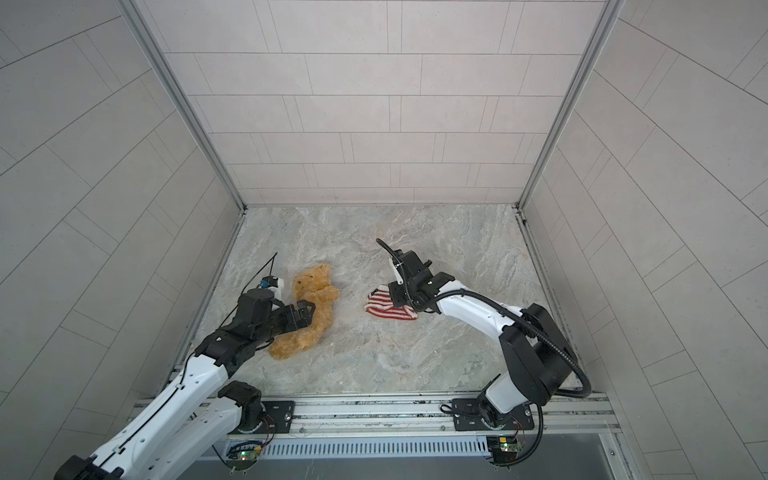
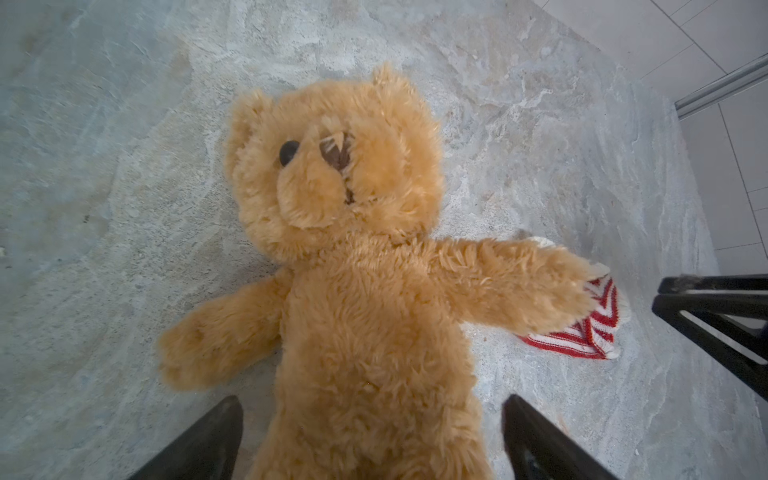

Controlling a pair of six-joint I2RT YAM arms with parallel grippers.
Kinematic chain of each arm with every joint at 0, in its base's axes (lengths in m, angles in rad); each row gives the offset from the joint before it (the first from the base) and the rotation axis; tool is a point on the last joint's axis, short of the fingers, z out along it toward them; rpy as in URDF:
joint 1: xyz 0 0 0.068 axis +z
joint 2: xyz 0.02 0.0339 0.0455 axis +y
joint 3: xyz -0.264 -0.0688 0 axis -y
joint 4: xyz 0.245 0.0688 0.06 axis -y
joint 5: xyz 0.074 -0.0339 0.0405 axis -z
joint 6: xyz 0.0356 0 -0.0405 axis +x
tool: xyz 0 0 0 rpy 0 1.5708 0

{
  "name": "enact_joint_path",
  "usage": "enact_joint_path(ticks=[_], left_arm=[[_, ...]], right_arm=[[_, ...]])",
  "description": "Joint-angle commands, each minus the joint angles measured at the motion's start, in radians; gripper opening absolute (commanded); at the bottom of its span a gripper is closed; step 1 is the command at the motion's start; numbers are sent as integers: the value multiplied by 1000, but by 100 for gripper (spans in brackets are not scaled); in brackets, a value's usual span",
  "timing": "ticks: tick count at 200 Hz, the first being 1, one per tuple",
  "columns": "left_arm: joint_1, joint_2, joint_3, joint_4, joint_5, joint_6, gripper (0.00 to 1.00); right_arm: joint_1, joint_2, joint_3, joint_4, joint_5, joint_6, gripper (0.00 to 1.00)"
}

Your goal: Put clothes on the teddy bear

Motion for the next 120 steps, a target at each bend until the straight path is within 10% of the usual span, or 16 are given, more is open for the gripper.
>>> enact_joint_path(ticks=[1,50,120], left_arm=[[-5,-32,-17,-15,-13,4,100],[-5,-32,-11,-17,-8,6,100],[-5,-5,-19,-10,-18,27,100]], right_arm=[[-3,92,68,-36,-2,-25,48],[-29,258,165,-76,9,-53,64],[-102,262,64,-29,70,-43,54]])
